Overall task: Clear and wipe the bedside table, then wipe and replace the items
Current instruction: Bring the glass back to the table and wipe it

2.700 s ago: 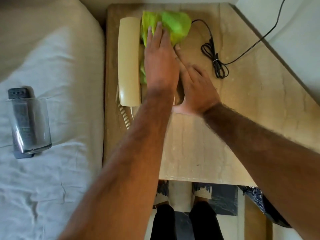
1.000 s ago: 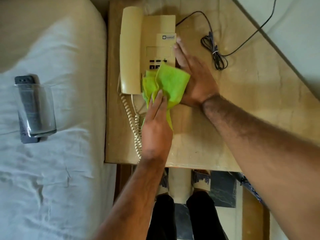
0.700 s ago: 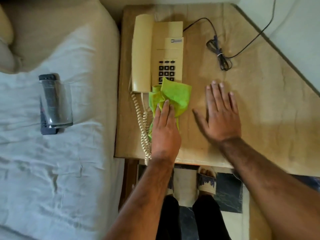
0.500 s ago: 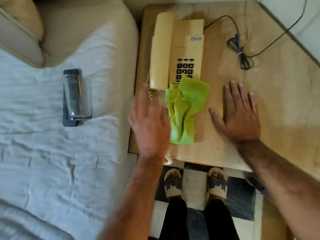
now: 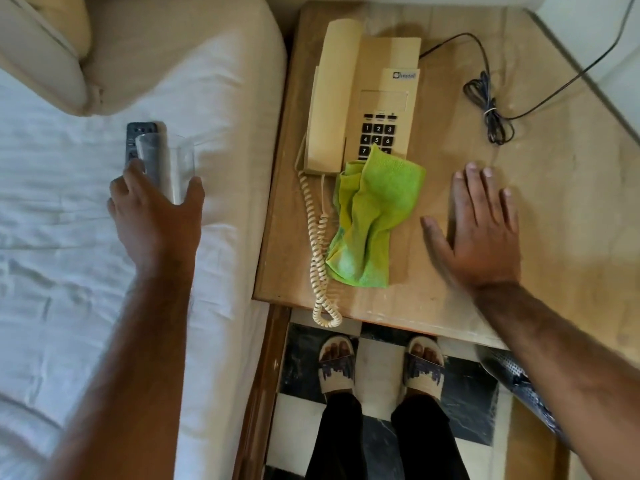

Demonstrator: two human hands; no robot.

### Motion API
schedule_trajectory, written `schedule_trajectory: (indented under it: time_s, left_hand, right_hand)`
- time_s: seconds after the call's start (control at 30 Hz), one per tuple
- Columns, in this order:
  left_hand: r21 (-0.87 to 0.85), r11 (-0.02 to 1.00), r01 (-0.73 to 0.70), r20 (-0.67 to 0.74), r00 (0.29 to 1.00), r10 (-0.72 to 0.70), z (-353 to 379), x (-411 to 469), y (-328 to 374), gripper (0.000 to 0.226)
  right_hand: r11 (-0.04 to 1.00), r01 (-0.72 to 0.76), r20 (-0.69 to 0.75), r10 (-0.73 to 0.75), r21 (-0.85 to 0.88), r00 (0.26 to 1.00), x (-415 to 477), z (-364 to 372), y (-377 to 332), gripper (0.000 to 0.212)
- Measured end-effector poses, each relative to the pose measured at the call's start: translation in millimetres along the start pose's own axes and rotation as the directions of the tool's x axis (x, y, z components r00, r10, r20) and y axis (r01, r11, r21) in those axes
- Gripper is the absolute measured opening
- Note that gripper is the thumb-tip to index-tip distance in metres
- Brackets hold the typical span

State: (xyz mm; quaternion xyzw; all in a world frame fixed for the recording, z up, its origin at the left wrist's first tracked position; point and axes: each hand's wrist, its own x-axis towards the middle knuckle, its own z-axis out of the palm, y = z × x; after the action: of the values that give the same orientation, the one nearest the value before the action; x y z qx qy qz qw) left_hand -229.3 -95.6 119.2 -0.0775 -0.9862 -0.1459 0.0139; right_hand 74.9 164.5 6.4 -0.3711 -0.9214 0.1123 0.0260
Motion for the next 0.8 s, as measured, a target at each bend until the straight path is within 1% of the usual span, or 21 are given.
schedule_trajectory:
  time_s: [0.03, 0.1, 0.13, 0.2, 0.23, 0.27, 0.3, 0.33, 0.37, 0.4, 0.43, 0.47, 0.5, 0.53, 0.6, 0.63, 0.67, 0.7, 0.73, 0.77, 0.8]
  left_hand:
    - [-0.049, 0.999, -0.019, 0.001, 1.0, 0.019, -0.7, -5.9, 4.3, 0.068]
    - [-0.19, 0.98, -0.052, 0.012, 0.998, 0.056, -4.4, -25.8, 17.7, 0.061]
    - [-0.255, 0.965, -0.06, 0.029, 0.997, 0.069, -7.5, -39.8, 27.7, 0.059]
    - [-0.355, 0.931, -0.081, 0.09, 0.989, 0.121, -9.7, -72.6, 55.1, 0.061]
    - [-0.404, 0.91, -0.09, 0.134, 0.979, 0.156, -9.2, -90.7, 69.6, 0.066]
    - [-0.455, 0.886, -0.088, 0.182, 0.965, 0.19, -8.4, -108.2, 84.4, 0.069]
    - [-0.493, 0.866, -0.083, 0.226, 0.949, 0.22, -6.6, -125.1, 99.1, 0.07]
    - [-0.528, 0.846, -0.077, 0.26, 0.934, 0.247, -4.0, -140.5, 112.2, 0.067]
    - [-0.556, 0.829, -0.068, 0.295, 0.916, 0.273, 0.1, -154.7, 123.6, 0.063]
    - [-0.572, 0.818, -0.057, 0.338, 0.892, 0.299, 5.0, -166.3, 134.2, 0.061]
    - [-0.574, 0.817, -0.059, 0.381, 0.864, 0.33, 9.5, -174.5, 143.5, 0.059]
    - [-0.571, 0.818, -0.075, 0.412, 0.835, 0.364, 13.7, -179.3, 150.8, 0.058]
    - [-0.571, 0.816, -0.093, 0.429, 0.813, 0.393, 18.4, -179.9, 154.6, 0.057]
    - [-0.574, 0.811, -0.111, 0.423, 0.808, 0.41, 23.5, -178.2, 156.3, 0.055]
    - [-0.529, 0.823, -0.21, 0.321, 0.848, 0.422, 38.4, -167.2, 150.5, 0.049]
    - [-0.445, 0.85, -0.284, 0.283, 0.856, 0.434, 49.1, -161.4, 144.6, 0.048]
    - [-0.318, 0.882, -0.347, 0.298, 0.847, 0.441, 59.5, -157.4, 138.1, 0.051]
    - [-0.165, 0.902, -0.398, 0.362, 0.827, 0.431, 68.8, -156.5, 132.5, 0.059]
    - [-0.026, 0.898, -0.44, 0.438, 0.802, 0.406, 76.9, -158.4, 127.2, 0.067]
    - [0.066, 0.878, -0.474, 0.493, 0.781, 0.384, 83.6, -163.0, 122.8, 0.072]
    - [0.1, 0.862, -0.498, 0.515, 0.767, 0.383, 88.9, -168.2, 119.8, 0.072]
  right_hand:
    - [0.999, -0.007, 0.004, 0.007, 0.032, 1.0, 1.1, -3.0, 1.7, 0.083]
    - [0.978, -0.043, 0.003, 0.043, 0.202, 0.999, 4.2, -10.6, -0.4, 0.08]
    - [0.943, -0.054, -0.023, 0.065, 0.329, 0.998, 5.2, -15.2, -5.2, 0.072]
    - [0.817, -0.071, -0.105, 0.159, 0.572, 0.982, 2.5, -27.4, -20.1, 0.05]
    - [0.708, -0.099, -0.081, 0.217, 0.7, 0.973, -1.1, -36.6, -32.1, 0.04]
    - [0.545, -0.156, 0.014, 0.257, 0.824, 0.966, -4.5, -46.5, -47.9, 0.034]
    - [0.325, -0.24, 0.162, 0.25, 0.915, 0.955, -7.7, -56.5, -65.1, 0.033]
    - [0.105, -0.328, 0.307, 0.178, 0.939, 0.935, -9.4, -64.6, -80.9, 0.036]
    - [-0.065, -0.4, 0.405, 0.089, 0.914, 0.91, -10.5, -69.5, -91.7, 0.039]
    - [-0.193, -0.446, 0.46, 0.034, 0.874, 0.887, -10.1, -71.6, -97.3, 0.04]
    - [-0.3, -0.464, 0.491, 0.018, 0.834, 0.871, -8.9, -72.6, -98.5, 0.043]
    - [-0.384, -0.459, 0.511, 0.039, 0.801, 0.859, -7.1, -73.0, -94.9, 0.047]
    - [-0.431, -0.452, 0.53, 0.076, 0.781, 0.845, -5.1, -73.3, -88.8, 0.05]
    - [-0.432, -0.45, 0.54, 0.108, 0.782, 0.835, -3.4, -72.3, -80.9, 0.048]
    - [-0.366, -0.46, 0.541, 0.154, 0.809, 0.827, -0.4, -69.0, -64.9, 0.039]
    - [-0.341, -0.469, 0.547, 0.183, 0.815, 0.817, 0.7, -68.7, -58.1, 0.036]
    - [-0.331, -0.481, 0.562, 0.218, 0.812, 0.798, 1.4, -68.0, -52.6, 0.037]
    - [-0.334, -0.494, 0.58, 0.249, 0.803, 0.775, 1.4, -67.7, -47.5, 0.043]
    - [-0.342, -0.501, 0.595, 0.275, 0.795, 0.755, 1.1, -66.6, -42.3, 0.05]
    - [-0.35, -0.499, 0.6, 0.3, 0.793, 0.742, 0.8, -65.2, -37.4, 0.055]
    - [-0.352, -0.491, 0.596, 0.322, 0.797, 0.736, 0.5, -63.4, -33.1, 0.054]
